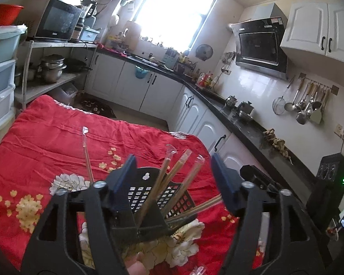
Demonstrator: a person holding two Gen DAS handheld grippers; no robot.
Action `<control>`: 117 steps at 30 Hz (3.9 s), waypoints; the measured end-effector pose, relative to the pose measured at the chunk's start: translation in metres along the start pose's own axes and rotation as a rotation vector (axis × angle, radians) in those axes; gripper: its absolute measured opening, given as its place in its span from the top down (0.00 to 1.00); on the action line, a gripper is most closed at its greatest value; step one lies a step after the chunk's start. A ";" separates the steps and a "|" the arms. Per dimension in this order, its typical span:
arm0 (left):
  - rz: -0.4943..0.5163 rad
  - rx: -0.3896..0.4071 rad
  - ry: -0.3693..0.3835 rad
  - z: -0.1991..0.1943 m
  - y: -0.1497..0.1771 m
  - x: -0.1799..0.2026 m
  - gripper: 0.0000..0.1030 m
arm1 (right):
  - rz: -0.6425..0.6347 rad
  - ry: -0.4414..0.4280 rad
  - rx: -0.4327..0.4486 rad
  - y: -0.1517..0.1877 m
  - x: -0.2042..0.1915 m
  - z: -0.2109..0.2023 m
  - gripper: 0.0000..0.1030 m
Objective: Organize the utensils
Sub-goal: 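Withdraw both open tools from the caddy and lower toward the chopstick pile, then close the left tool on a chopstick while the right tool grasps another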
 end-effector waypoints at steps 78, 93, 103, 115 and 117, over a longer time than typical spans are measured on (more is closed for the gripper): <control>-0.176 -0.141 -0.124 -0.079 0.129 -0.074 0.10 | -0.026 -0.061 -0.227 0.126 -0.032 -0.052 0.29; -0.233 -0.252 -0.071 -0.061 0.170 -0.073 0.10 | -0.015 -0.023 -0.325 0.165 -0.016 -0.055 0.29; -0.287 -0.335 -0.044 -0.049 0.200 -0.081 0.21 | 0.031 0.013 -0.402 0.188 0.005 -0.052 0.30; -0.349 -0.412 -0.008 -0.034 0.224 -0.086 0.51 | 0.184 0.067 -0.520 0.210 0.040 -0.031 0.40; -0.349 -0.414 -0.006 -0.031 0.224 -0.087 0.52 | 0.225 0.071 -0.537 0.212 0.047 -0.026 0.40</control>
Point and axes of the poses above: each gripper's, at about its wrist camera, not at the fingertips, and z roughly the way its jaws point, x to its right, y to its underside, the point moved 7 cm from there along z, roughly the way its jaws point, and after that the axes turned 6 degrees about z, right-handed, at the moved point
